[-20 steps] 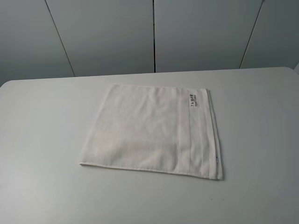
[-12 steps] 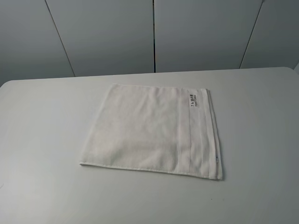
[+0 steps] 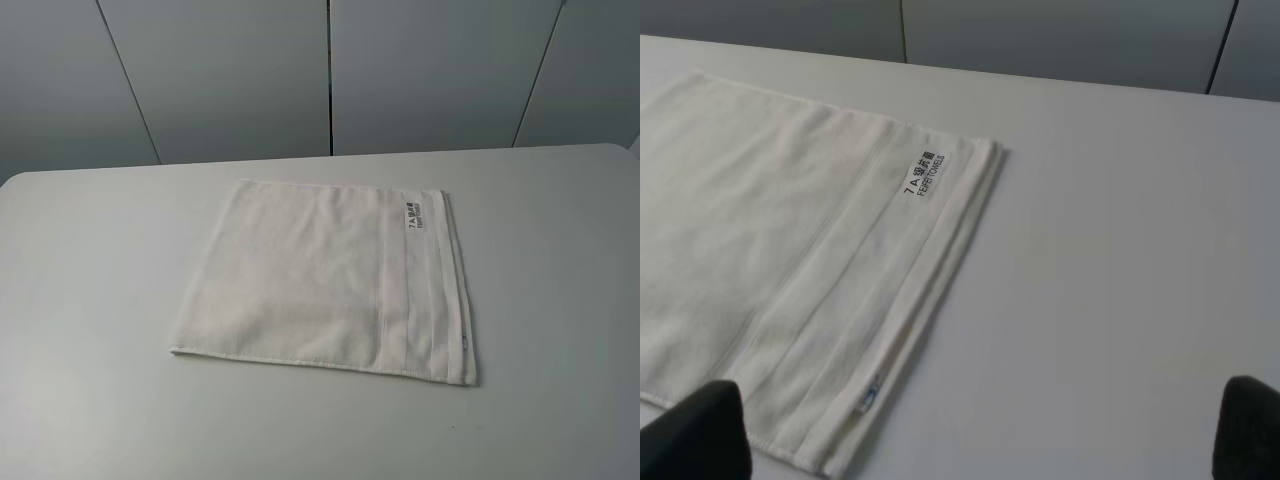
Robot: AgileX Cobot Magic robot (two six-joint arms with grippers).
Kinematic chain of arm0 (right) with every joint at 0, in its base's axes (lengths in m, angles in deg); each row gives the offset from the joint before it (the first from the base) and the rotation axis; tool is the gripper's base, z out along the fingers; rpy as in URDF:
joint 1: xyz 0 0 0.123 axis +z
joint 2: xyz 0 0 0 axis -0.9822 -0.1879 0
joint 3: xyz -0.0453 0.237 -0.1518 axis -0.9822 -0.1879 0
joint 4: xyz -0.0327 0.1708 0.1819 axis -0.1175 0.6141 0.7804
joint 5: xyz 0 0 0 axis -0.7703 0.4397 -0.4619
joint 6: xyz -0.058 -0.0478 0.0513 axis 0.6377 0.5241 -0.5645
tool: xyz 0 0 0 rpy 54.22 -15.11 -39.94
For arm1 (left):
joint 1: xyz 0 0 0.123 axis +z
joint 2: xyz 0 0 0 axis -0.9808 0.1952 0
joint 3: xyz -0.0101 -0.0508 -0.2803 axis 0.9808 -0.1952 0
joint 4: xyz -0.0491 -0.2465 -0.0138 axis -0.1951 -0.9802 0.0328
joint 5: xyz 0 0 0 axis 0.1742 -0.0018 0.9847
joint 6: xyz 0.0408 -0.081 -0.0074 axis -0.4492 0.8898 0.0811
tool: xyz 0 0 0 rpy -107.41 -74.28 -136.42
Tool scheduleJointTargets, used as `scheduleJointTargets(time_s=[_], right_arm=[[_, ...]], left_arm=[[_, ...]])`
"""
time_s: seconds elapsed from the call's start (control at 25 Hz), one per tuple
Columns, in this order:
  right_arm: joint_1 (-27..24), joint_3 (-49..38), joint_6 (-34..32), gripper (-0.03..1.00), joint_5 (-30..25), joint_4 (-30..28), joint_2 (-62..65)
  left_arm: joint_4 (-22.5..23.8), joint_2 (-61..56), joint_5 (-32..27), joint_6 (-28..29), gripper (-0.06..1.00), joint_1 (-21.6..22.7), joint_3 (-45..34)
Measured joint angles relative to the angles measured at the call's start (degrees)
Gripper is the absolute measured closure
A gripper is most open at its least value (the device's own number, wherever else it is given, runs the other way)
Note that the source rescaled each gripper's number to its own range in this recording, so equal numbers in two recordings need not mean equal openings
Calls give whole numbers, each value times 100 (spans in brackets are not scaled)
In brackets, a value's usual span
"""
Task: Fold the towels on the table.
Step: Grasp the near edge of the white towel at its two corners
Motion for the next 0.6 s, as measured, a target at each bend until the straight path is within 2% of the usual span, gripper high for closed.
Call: scheduleJointTargets(time_s=[0.6], right_arm=[[0, 0, 0, -3, 0, 0, 0]], left_arm=[[0, 0, 0, 0, -6, 0, 0]])
